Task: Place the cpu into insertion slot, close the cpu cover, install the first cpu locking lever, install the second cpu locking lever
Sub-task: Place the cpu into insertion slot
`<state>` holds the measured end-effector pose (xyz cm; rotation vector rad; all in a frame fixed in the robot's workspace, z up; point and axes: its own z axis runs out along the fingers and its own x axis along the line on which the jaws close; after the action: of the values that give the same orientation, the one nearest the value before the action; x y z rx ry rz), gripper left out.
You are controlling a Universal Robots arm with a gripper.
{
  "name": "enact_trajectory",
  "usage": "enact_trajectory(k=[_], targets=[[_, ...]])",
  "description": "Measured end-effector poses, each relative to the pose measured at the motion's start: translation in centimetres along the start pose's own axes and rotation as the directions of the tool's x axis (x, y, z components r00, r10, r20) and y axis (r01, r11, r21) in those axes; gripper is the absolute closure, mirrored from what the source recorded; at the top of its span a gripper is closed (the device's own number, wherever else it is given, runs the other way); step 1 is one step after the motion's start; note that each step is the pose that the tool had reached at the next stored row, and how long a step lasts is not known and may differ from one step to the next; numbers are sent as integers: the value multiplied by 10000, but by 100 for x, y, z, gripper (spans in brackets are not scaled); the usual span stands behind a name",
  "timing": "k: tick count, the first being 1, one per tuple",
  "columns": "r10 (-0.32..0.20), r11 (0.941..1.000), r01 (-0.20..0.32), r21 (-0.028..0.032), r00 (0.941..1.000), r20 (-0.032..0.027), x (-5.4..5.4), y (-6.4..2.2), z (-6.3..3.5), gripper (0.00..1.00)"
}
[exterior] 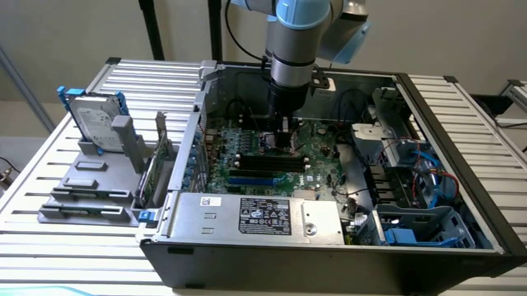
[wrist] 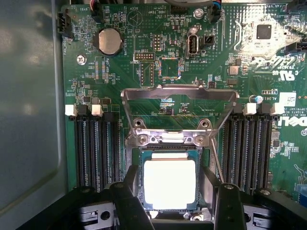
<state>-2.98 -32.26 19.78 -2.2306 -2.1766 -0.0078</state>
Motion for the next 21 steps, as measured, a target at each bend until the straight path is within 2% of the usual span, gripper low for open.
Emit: enact_trajectory(k=[21], targets=[[117, 9999, -117, -3, 9999, -2, 23, -10, 1, 38]])
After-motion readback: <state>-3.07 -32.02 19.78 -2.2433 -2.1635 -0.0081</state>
